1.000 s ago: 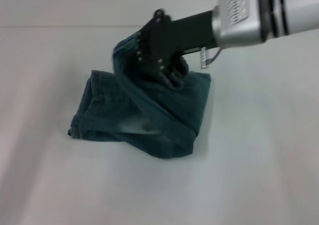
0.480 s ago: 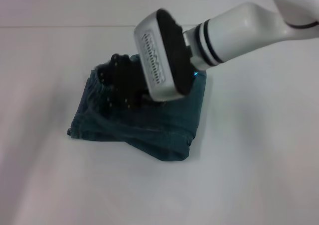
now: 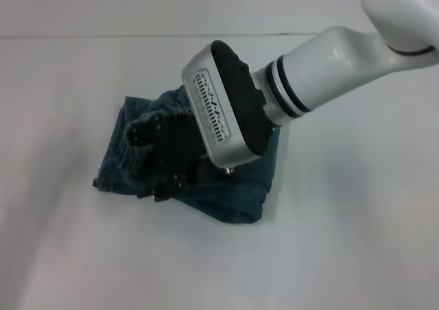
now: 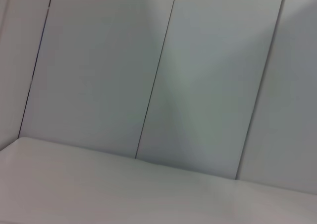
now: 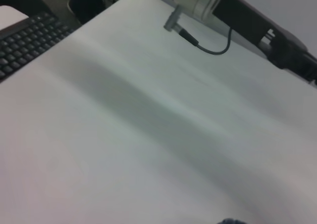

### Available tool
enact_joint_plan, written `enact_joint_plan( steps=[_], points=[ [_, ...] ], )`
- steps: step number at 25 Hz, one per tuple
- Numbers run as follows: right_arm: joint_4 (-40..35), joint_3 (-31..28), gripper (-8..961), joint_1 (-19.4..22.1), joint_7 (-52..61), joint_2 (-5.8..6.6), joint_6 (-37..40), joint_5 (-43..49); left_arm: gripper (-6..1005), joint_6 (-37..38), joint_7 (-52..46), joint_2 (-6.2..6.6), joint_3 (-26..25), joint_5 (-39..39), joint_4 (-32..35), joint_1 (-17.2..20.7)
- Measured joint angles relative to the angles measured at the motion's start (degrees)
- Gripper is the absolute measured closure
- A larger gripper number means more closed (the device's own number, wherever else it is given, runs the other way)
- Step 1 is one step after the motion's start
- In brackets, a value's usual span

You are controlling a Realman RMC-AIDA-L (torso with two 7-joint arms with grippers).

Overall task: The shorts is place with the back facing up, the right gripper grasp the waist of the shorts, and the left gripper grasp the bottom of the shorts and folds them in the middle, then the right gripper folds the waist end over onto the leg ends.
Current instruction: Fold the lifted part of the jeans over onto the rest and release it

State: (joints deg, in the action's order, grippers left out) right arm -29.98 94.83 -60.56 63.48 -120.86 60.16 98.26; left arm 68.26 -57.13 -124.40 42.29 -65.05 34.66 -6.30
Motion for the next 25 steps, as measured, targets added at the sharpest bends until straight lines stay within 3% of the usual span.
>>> enact_joint_plan(
  steps=[6, 10, 25],
  points=[
    [-14.97, 3.00, 166, 7.76, 9.53, 0.41, -2.10, 6.53, 997, 0.69, 0.08, 0.04, 0.16, -0.75, -0.71, -0.10],
    [-20.65, 3.07, 57, 10.59, 14.32, 0.43, -1.81, 10.55, 996, 1.32, 0.09, 0.04, -0.03, -1.19, -1.11, -0.23],
    [-23.05, 3.71, 39, 11.91, 23.18, 0.41, -0.81, 17.33, 996, 2.05, 0.09, 0.04, -0.02, -1.31, -1.57, -0.47]
  ],
)
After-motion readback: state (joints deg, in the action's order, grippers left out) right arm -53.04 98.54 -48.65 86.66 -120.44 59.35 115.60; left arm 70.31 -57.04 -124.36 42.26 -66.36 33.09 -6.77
